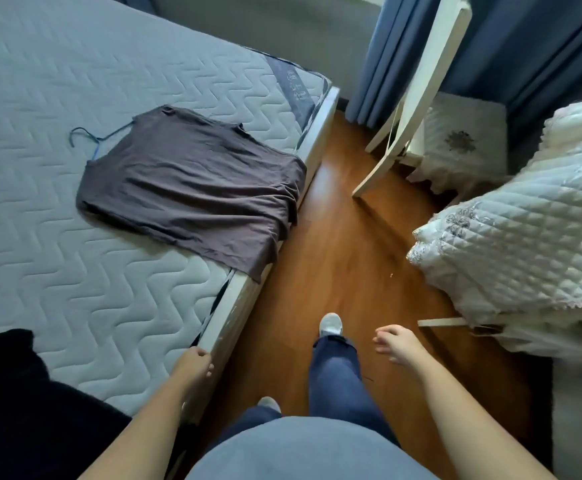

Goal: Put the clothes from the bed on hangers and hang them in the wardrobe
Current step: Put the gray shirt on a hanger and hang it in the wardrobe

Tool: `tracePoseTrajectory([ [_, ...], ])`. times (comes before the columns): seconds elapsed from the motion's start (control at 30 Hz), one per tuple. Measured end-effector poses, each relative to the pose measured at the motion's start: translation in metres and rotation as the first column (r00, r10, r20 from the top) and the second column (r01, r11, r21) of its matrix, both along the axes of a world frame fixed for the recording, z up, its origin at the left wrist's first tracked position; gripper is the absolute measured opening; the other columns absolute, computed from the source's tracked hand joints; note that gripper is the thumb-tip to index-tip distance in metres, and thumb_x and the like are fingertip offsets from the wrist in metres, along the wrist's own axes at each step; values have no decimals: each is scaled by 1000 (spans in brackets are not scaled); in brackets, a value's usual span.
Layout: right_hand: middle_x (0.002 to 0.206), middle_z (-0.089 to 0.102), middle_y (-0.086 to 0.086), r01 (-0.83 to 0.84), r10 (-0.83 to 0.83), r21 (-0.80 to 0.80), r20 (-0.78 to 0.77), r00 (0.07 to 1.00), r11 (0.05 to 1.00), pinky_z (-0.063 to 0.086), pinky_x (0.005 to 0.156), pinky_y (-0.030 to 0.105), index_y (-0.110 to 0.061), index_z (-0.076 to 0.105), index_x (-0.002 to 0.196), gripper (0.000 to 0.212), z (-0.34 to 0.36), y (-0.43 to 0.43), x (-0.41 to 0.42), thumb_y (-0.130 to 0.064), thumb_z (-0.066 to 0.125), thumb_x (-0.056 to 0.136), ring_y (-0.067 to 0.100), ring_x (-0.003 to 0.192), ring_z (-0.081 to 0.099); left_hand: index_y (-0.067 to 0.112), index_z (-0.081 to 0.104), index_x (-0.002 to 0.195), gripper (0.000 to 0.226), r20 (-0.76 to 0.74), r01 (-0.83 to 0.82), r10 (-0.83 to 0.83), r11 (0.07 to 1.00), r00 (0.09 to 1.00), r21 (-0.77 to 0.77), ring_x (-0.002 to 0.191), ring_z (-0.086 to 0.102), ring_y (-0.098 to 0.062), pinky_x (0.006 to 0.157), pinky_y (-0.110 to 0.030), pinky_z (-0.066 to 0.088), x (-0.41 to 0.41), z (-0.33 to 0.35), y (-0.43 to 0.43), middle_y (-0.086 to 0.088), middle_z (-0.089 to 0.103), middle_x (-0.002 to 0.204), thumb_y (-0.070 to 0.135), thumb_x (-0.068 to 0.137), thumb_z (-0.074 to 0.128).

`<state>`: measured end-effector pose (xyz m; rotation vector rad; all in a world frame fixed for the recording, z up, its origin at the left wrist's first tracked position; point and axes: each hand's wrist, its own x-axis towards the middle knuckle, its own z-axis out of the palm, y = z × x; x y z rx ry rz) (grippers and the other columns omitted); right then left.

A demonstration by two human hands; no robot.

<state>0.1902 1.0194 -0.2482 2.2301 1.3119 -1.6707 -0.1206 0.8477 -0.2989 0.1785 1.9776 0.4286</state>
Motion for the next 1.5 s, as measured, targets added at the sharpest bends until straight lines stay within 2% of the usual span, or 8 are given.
tracePoseTrajectory([
  [0.07,102,60,11,59,-57,-61,34,998,996,41,97,44,-4,53,108,19,-6,37,5,-12,41,95,28,93,59,5,49,83,15,0,-73,73,997,997,-40,61,51,-20,47,-25,31,-7,-8,16,-10,55,72,5,92,37],
  [0.33,101,62,15,-17,24,-83,90,996,996,33,71,32,-6,52,104,17,-8,234,-19,-14,38,96,20,70,54,8,42,76,20,10,-299,306,936,952,-184,57,48,-19,44,-21,28,-22,-13,115,-7,51,63,6,93,33],
  [0.57,80,53,18,-283,292,-75,230,928,956,40,55,31,17,49,114,28,-4,358,-116,1,40,93,30,71,51,12,54,76,21,25,-442,441,894,897,77,68,54,-25,72,-35,46,-69,-3,244,-12,58,73,4,90,43],
  [0.83,72,54,13,-656,659,-82,171,733,751,43,43,19,-3,55,74,19,-21,403,-335,4,43,86,19,58,49,5,55,78,17,53,-598,600,800,799,-40,67,55,-26,82,-44,50,-154,-46,260,-10,58,66,3,88,42],
  [0.97,78,54,19,-872,879,-123,118,462,475,42,63,29,5,53,76,15,-39,412,-443,-4,46,86,24,70,52,10,54,72,12,-26,-736,735,676,677,-42,77,59,-31,84,-42,48,-216,-59,259,-10,60,69,13,84,50],
  [1.17,62,50,2,-949,942,20,122,314,314,35,69,28,-12,52,66,14,-79,433,-585,-22,47,74,19,63,48,5,60,103,21,-236,-769,745,639,624,-19,102,56,-37,79,-34,40,-305,-66,264,-18,63,108,11,91,44],
  [1.33,115,62,18,-954,934,96,197,297,284,41,83,32,-2,52,115,30,-137,454,-678,-12,47,87,30,103,58,2,57,113,27,-394,-827,771,560,500,46,110,53,-37,86,-37,39,-384,-88,261,-20,59,121,10,91,43],
  [1.5,121,52,31,-932,896,282,314,313,227,41,88,39,6,47,118,38,-187,474,-760,-8,53,83,41,110,51,-1,51,120,34,-501,-813,747,566,437,135,114,52,-37,94,-42,39,-450,-130,254,-22,56,124,8,88,51],
])
